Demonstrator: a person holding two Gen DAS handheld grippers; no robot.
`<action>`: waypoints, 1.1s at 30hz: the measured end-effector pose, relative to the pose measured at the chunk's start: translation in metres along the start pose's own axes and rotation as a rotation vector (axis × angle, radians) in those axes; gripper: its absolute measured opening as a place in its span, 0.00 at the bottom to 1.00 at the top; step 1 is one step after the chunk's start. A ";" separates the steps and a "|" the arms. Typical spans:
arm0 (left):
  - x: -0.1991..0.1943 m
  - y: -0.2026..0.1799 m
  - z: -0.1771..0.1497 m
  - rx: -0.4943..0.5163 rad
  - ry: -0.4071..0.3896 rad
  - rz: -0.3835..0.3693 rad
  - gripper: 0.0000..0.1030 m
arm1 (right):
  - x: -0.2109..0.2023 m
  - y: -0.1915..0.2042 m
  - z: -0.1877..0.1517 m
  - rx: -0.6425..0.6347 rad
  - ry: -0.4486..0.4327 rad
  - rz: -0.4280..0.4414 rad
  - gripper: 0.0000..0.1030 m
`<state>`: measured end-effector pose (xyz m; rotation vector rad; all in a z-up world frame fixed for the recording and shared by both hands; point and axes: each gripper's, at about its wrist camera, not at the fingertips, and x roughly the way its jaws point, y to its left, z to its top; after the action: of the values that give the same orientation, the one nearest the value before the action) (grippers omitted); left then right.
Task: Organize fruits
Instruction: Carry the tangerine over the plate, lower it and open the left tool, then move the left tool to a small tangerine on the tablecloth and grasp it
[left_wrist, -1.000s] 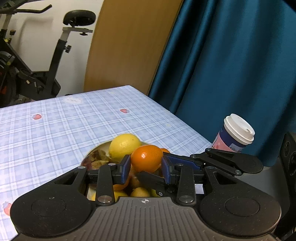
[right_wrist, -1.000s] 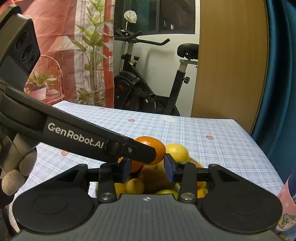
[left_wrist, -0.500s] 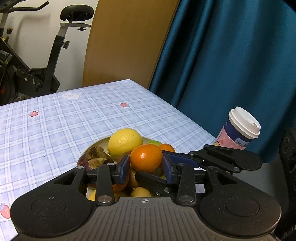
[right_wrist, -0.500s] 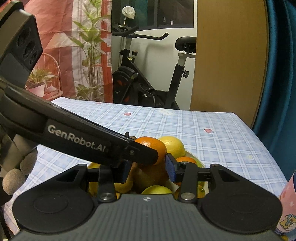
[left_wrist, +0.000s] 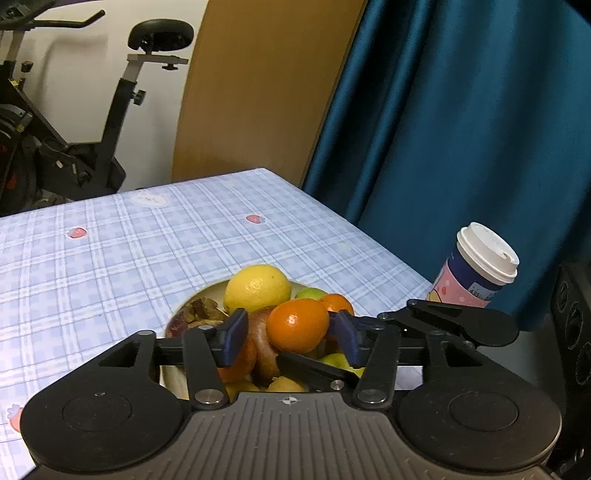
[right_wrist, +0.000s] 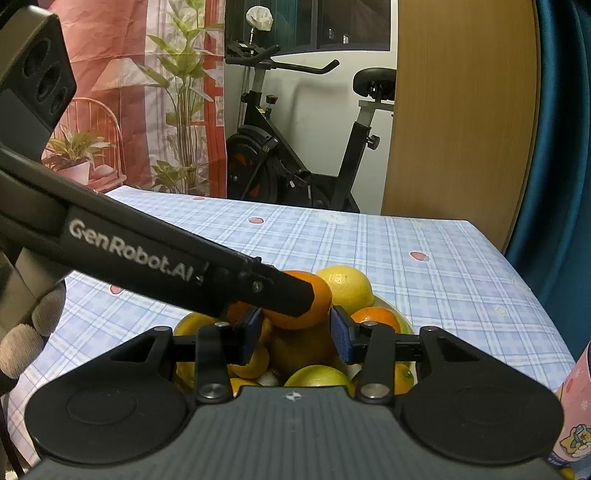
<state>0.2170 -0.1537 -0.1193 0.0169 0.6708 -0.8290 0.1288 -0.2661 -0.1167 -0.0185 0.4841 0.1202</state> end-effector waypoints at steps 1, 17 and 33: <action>-0.002 0.000 0.000 -0.001 -0.005 0.010 0.59 | 0.000 0.000 0.000 0.000 0.000 -0.001 0.43; -0.034 0.020 -0.003 -0.089 -0.053 0.084 0.75 | -0.005 0.005 0.002 -0.003 -0.008 -0.034 0.57; -0.083 0.136 -0.016 -0.360 -0.187 0.369 0.68 | -0.025 0.005 0.014 0.044 -0.070 -0.045 0.58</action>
<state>0.2616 -0.0004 -0.1184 -0.2531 0.6079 -0.3421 0.1124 -0.2635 -0.0924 0.0176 0.4159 0.0658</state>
